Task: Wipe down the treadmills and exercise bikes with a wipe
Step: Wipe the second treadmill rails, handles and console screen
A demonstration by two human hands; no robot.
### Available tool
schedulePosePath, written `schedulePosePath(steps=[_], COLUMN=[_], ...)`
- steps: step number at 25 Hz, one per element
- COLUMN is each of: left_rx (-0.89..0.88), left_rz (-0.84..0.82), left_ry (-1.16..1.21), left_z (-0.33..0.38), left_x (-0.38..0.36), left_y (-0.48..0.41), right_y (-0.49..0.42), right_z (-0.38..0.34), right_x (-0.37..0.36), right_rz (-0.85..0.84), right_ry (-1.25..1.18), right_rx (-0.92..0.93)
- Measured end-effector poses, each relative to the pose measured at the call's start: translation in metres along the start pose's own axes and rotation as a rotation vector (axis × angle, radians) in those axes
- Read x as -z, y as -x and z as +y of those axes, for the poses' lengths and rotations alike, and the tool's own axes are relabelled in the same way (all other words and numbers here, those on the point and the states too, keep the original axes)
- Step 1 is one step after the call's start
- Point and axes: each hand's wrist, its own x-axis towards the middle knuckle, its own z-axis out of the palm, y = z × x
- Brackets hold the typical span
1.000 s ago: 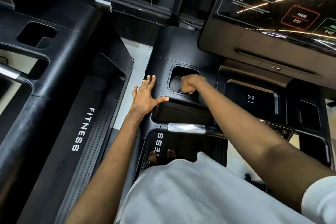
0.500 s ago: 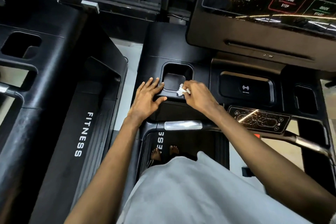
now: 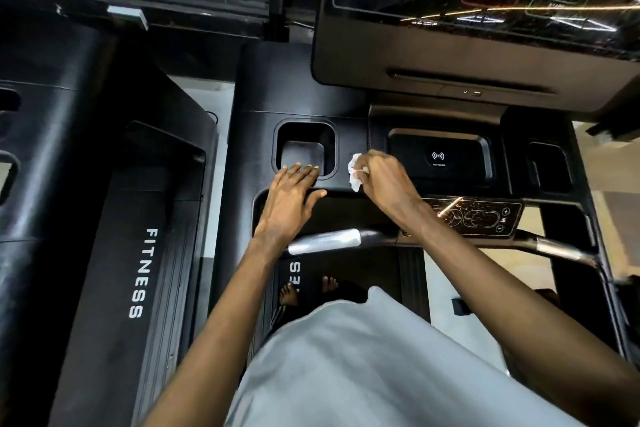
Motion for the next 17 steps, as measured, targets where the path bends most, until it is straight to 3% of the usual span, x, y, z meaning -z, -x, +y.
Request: schedulePosePath(steps=[4, 9, 14, 17], left_rx=[0.053, 0.068, 0.096, 0.101], left_rz=[-0.032, -0.052, -0.045, -0.048], left_ry=[-0.006, 0.068, 0.169, 0.187], left_z=[0.019, 0.035, 0.052, 0.064], left_x=[-0.005, -0.012, -0.017, -0.02], left_y=[-0.004, -0.009, -0.015, -0.016], right_y=[-0.035, -0.024, -0.044, -0.035], right_z=[0.019, 0.003, 0.029, 0.041], right_x=[0.007, -0.01, 0.005, 0.005], right_rz=[0.079, -0.047, -0.06, -0.08], right_ry=[-0.017, 0.069, 0.254, 0.085], right_rx=[-0.113, 0.057, 0.027, 0.061])
